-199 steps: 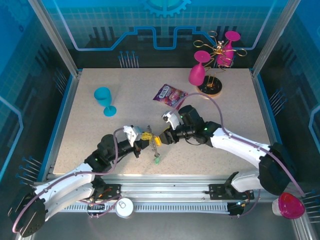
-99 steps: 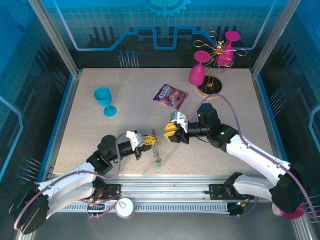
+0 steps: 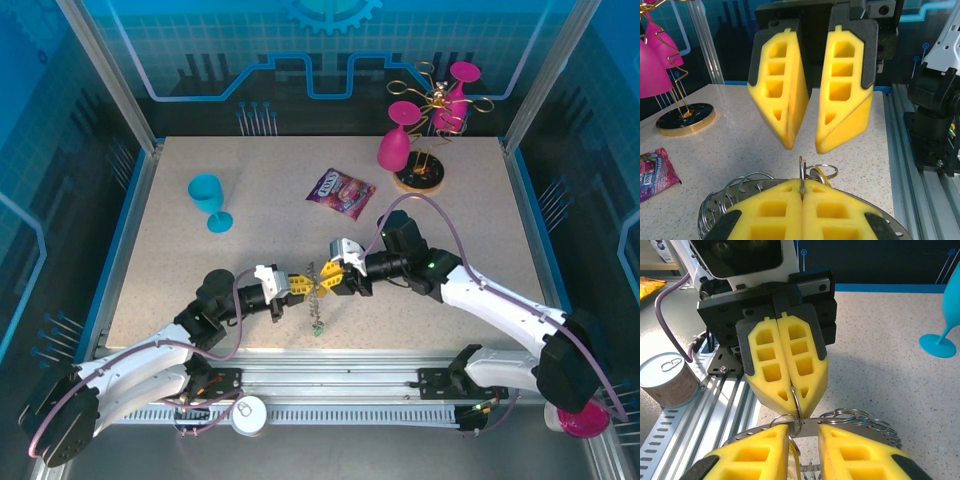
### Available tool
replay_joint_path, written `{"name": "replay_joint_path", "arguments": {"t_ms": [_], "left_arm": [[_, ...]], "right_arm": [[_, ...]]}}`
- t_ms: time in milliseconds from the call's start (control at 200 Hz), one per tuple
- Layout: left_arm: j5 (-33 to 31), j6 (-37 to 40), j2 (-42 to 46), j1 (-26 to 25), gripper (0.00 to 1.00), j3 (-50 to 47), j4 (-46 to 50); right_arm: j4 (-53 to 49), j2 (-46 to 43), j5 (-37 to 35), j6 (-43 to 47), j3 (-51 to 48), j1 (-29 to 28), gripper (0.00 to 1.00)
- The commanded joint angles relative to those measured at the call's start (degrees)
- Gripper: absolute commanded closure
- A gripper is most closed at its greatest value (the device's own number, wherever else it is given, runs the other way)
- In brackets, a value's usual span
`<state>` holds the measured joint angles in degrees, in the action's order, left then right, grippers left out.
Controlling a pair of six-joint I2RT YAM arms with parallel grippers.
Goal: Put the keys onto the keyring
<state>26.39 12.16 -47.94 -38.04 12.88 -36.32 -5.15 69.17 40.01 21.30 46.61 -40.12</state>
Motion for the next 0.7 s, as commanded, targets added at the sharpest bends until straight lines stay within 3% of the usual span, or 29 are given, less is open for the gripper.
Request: {"name": "replay_joint_path", "arguments": {"t_ms": [0, 560, 695], "left_arm": [[2.4, 0.67, 0.07, -0.16, 1.0, 1.27, -3.05], [4.14, 0.01, -1.82, -0.16, 1.0, 1.92, -4.93], [4.33, -0.56, -1.81, -0.17, 1.0, 1.98, -5.78]], "right_arm": [[-0.75, 0.82, -0.85, 1.98, 2.06, -1.15, 0.77], [-1.49, 4.46, -1.03, 3.74, 3.39, -3.33, 0.84], [-2.52, 5.27, -1.28, 4.42, 3.48, -3.38, 0.89]]}}
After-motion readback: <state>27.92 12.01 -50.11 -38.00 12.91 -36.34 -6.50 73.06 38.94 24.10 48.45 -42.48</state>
